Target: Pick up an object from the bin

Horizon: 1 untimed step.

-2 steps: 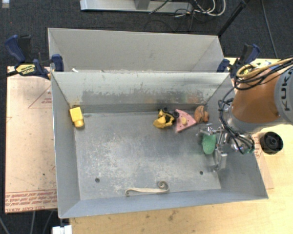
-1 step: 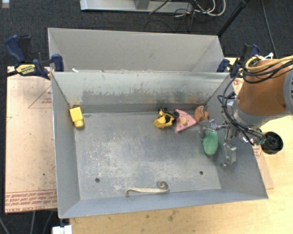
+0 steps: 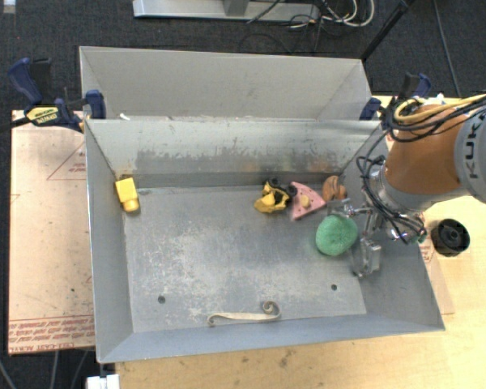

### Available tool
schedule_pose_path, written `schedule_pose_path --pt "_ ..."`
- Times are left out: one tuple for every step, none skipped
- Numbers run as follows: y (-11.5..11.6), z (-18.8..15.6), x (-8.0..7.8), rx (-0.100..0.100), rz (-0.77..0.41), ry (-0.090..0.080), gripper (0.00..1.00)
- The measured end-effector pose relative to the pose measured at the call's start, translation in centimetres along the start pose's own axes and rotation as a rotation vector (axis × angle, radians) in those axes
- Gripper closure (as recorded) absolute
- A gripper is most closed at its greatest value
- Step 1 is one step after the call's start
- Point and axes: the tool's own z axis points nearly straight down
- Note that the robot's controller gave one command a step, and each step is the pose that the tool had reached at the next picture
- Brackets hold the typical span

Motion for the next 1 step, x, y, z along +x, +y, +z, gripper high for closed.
schedule_pose_path --pt "0.36 -0.15 -0.41 -0.009 -0.310 0.000 1.00"
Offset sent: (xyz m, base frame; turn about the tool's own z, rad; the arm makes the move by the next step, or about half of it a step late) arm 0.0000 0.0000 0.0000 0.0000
